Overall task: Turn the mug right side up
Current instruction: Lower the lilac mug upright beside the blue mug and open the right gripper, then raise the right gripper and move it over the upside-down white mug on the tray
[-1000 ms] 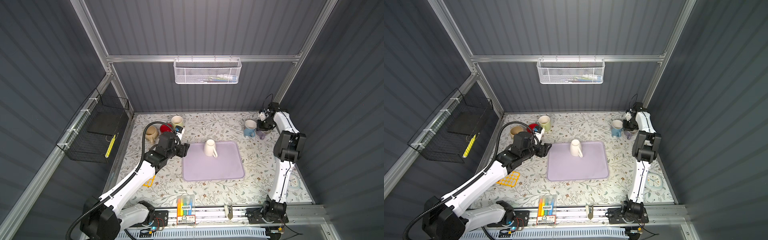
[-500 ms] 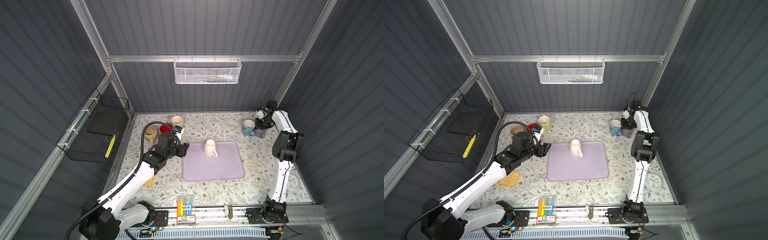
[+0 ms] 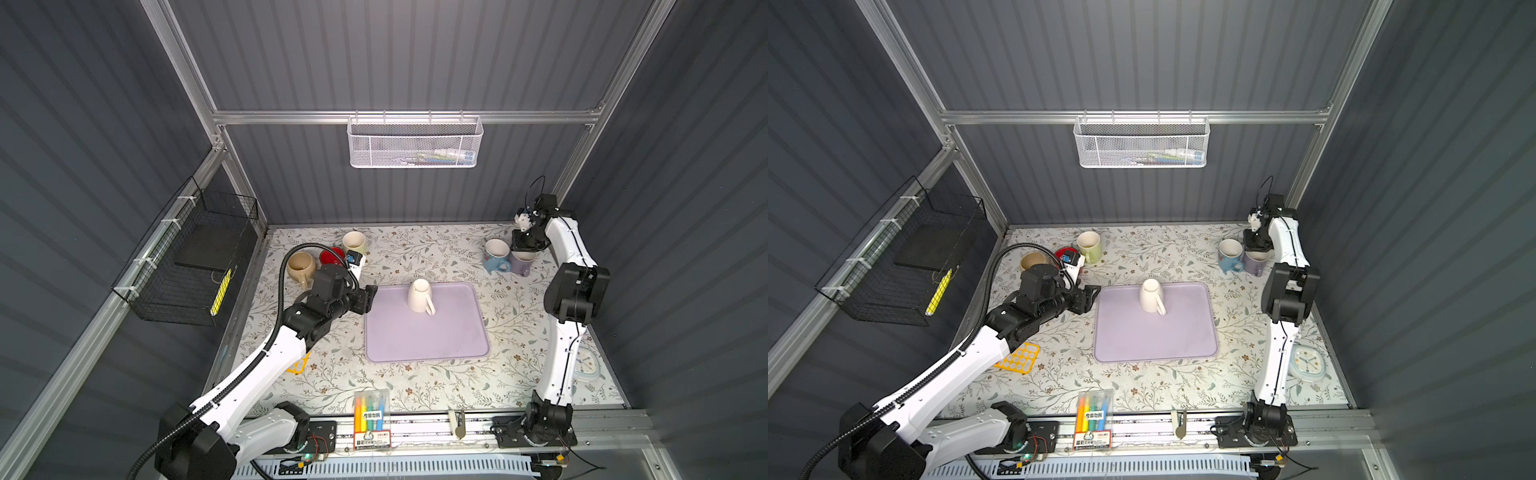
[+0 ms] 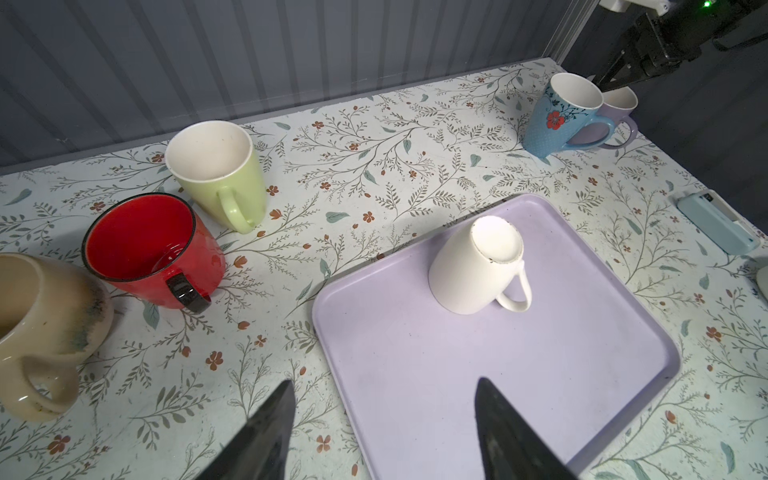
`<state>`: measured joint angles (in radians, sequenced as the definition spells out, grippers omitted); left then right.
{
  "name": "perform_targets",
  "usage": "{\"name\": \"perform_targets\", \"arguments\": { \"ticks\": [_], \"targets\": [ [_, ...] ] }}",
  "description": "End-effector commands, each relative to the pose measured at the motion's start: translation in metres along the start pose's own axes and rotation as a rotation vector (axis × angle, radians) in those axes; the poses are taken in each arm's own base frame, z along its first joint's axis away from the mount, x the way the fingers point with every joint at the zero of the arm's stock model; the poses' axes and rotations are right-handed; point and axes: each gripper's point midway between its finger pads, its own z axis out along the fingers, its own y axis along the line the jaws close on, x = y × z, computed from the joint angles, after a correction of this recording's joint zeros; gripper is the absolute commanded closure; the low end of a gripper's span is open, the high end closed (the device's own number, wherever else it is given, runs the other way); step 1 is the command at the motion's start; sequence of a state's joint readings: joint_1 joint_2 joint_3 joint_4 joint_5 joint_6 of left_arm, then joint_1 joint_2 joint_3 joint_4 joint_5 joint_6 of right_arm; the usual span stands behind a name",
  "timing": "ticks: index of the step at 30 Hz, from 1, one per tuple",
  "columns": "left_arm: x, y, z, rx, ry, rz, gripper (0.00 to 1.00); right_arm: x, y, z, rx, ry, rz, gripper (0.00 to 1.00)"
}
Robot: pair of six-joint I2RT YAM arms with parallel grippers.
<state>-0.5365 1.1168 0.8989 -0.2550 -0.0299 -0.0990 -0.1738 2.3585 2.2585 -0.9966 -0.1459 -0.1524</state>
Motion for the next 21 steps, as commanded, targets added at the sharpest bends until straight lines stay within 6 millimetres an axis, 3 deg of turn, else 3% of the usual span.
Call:
{"name": "perform_targets", "arguments": {
  "ticks": [1, 5, 10, 15, 21],
  "targets": [
    [0.008, 0.006, -0.002, -0.027, 0.015, -0.017, 0.32, -0.012, 0.0, -0.039, 0.046, -0.058, 0.039, 0.71],
    [0.01, 0.005, -0.002, -0.024, 0.011, -0.024, 0.32, -0.018, 0.016, -0.08, 0.044, -0.124, 0.031, 0.71],
    [0.013, 0.003, 0.006, -0.012, 0.023, -0.029, 0.31, -0.008, 0.077, -0.12, 0.006, -0.235, -0.066, 0.71],
    [0.008, 0.004, 0.012, -0.017, 0.031, -0.035, 0.28, 0.022, 0.13, -0.122, -0.046, -0.231, -0.144, 0.7],
    [0.002, 0.007, 0.011, -0.035, -0.006, -0.047, 0.27, 0.084, 0.198, -0.107, -0.163, -0.192, -0.254, 0.7]
  ]
}}
